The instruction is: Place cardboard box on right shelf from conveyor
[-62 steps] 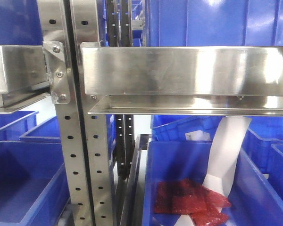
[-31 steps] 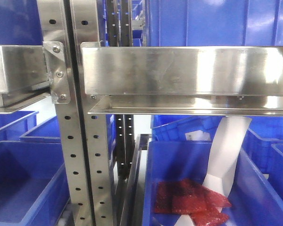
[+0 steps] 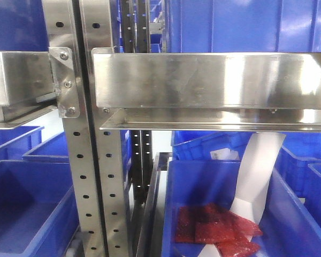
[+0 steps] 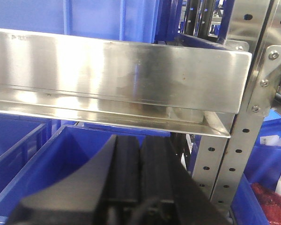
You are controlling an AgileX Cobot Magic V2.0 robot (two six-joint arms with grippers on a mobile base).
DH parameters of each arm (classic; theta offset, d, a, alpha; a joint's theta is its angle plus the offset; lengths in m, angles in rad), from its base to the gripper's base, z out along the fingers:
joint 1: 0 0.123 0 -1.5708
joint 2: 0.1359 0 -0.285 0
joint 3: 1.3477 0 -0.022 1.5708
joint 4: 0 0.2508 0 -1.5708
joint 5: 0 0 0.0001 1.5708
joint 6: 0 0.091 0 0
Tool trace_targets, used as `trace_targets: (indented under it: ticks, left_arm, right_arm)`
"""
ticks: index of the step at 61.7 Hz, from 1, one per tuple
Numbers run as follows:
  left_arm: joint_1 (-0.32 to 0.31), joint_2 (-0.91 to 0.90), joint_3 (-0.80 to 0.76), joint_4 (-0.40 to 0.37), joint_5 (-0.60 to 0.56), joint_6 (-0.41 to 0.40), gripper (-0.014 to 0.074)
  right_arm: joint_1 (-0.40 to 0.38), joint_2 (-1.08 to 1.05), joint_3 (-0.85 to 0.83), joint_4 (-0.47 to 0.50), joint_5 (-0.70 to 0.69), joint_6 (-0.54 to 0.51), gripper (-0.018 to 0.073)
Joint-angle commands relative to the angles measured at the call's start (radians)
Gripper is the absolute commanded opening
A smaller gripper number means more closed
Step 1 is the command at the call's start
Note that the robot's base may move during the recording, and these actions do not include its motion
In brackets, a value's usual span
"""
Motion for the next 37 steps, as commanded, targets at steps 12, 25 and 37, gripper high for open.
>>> trace_targets:
  ticks: [12, 25, 37]
  left_arm:
    - [0.003, -0.007, -0.003, -0.005, -0.082, -0.003, -0.0119]
    - [0.003, -0.007, -0.003, -0.005, -0.082, -0.003, -0.0119]
    - [0.003, -0.007, -0.003, -0.005, -0.082, -0.003, -0.0119]
  right_arm:
    - [-0.008, 0.292, -0.324, 0.005, 0.065, -0.007, 0.0029]
    - [-0.008, 0.552, -0.543, -0.127, 0.183, -0.007, 0.0029]
    - [0.002, 0.712, -0.623, -0.379, 0.089, -0.009, 0.0029]
